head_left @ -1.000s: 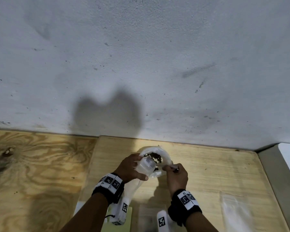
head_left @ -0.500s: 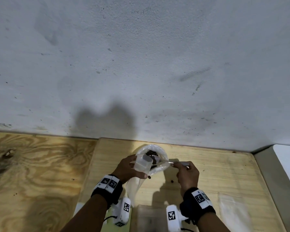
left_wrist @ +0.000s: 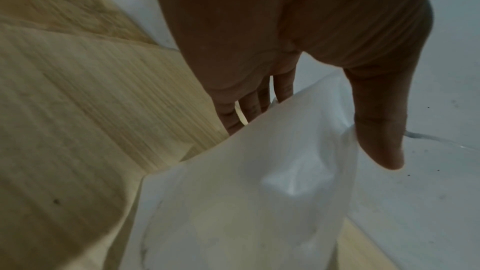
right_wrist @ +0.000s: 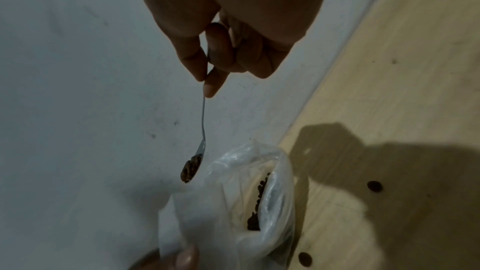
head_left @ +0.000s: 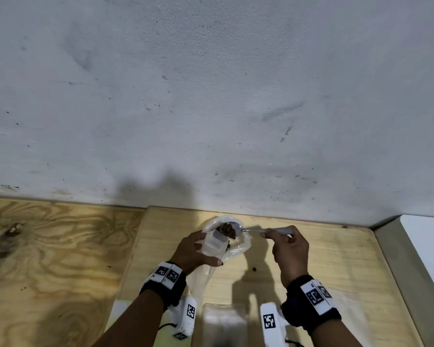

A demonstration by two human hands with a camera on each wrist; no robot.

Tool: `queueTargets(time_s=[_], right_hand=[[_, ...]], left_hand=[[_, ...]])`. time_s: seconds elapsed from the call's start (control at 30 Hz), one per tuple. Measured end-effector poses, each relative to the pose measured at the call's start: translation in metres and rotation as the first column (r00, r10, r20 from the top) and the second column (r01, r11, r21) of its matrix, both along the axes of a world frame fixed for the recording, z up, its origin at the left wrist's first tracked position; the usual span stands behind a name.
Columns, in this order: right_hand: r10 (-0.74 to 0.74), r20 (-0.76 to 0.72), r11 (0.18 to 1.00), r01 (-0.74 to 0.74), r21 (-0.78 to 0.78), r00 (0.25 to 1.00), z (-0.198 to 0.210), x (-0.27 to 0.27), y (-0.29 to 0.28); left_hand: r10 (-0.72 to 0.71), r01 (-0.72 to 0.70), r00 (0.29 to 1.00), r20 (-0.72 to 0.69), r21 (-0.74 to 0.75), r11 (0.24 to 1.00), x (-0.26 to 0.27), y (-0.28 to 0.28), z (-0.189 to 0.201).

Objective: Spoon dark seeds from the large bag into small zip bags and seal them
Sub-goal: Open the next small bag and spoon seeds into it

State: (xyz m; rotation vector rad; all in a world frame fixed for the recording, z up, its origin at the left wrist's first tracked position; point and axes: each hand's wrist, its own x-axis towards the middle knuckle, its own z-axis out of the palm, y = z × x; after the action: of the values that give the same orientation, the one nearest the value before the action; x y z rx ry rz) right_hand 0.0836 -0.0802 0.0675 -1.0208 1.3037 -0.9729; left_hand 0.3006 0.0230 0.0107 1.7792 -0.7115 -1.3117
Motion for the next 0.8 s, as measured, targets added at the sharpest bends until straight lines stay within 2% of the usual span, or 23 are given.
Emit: queueTargets(time_s=[0.13,0.2,0.27,0.37,0.43,0.5,0.63,0.8], right_hand=[[0.170,-0.169,0.963,-0.200,-0.180,0.971,0.002,0.013,0.005],[0.232,-0.249,0.933,-0.287,-0.218,0.940,0.001,0.015,0.008],[0.208,-0.237,0.932,-0.266,-0.247,0.949,0.001,0.013,0.010],[0.041,-0.162,0.961,-0.083,-0.263,0.986,-0.007,0.009,0.007],[0.016,-0.236,0.963,-0.078,-0.256,0.972,-0.018,0.010,0.009],[0.084,-0.376,0.948,-0.190,-0.255,0.923,-0.034,0.016,0.014],[0.150,-0.650,0.889,-0.390,-0.241,0.745,-0.054,0.024,0.017],[0.105,-0.740,0.851,-0.445,-0.278,0.664,-0.059,0.020,0.015]], left_hand=[[0.032,-0.031,0.999,-0.024,0.027,0.999,-0.001,0.001,-0.004],[0.050,-0.049,0.998,-0.039,0.032,0.998,0.000,0.001,-0.005],[0.061,-0.059,0.997,-0.056,0.033,0.998,0.001,0.002,-0.005],[0.082,-0.079,0.993,-0.080,0.043,0.996,0.003,0.001,-0.005],[0.086,-0.082,0.993,-0.086,0.053,0.995,0.004,0.000,-0.006],[0.078,-0.072,0.994,-0.082,0.068,0.995,0.006,-0.002,-0.008],[0.062,-0.059,0.997,-0.051,0.068,0.996,0.010,-0.005,-0.011],[0.034,-0.035,0.999,0.002,0.078,0.996,0.021,-0.004,-0.015]])
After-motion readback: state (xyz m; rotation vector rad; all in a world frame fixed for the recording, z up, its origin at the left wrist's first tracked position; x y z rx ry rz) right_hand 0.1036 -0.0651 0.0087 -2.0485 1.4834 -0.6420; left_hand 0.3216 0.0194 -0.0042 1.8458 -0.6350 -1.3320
